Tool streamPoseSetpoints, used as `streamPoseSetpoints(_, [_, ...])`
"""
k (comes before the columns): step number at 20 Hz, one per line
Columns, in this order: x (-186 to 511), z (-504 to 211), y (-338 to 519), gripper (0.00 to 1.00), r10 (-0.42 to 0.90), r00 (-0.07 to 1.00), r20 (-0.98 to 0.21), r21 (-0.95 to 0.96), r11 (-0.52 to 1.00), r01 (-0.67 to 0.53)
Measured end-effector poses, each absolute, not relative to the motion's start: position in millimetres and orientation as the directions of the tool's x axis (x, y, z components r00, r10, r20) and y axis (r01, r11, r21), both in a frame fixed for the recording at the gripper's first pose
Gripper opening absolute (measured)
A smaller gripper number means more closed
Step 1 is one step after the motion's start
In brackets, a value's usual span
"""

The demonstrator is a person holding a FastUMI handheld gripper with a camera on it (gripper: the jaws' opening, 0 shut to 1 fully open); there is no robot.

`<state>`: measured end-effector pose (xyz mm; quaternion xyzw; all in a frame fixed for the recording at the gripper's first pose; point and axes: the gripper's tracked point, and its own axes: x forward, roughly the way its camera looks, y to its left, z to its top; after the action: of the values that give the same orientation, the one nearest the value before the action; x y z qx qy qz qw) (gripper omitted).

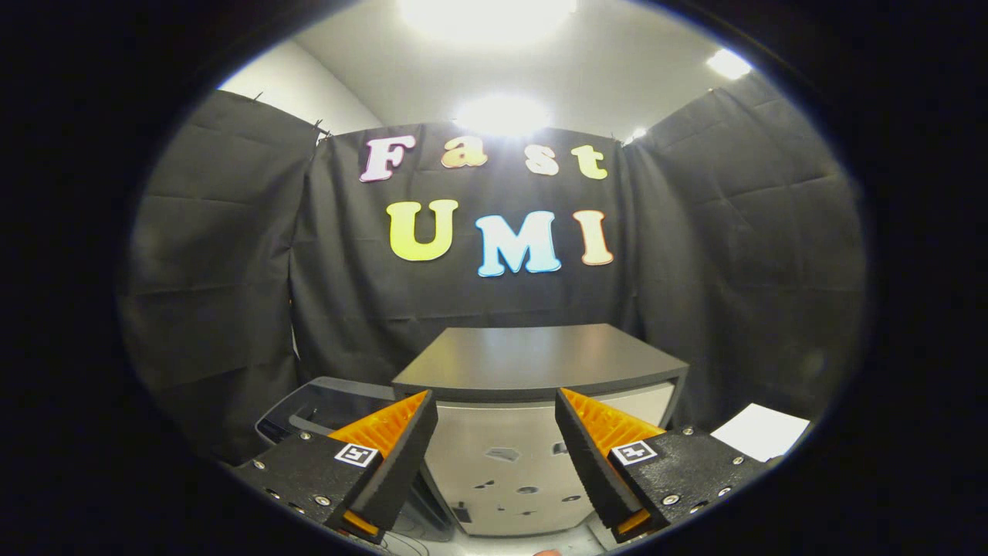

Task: Put the clothes into the washing machine and then close the washing machine lid.

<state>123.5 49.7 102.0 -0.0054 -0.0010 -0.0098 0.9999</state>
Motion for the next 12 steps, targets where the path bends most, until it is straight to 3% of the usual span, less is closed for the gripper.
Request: streamPoseSetpoints(12, [88,92,-4,0.94,-0.078,0.997,-0.002,0.013,0.997,0.078])
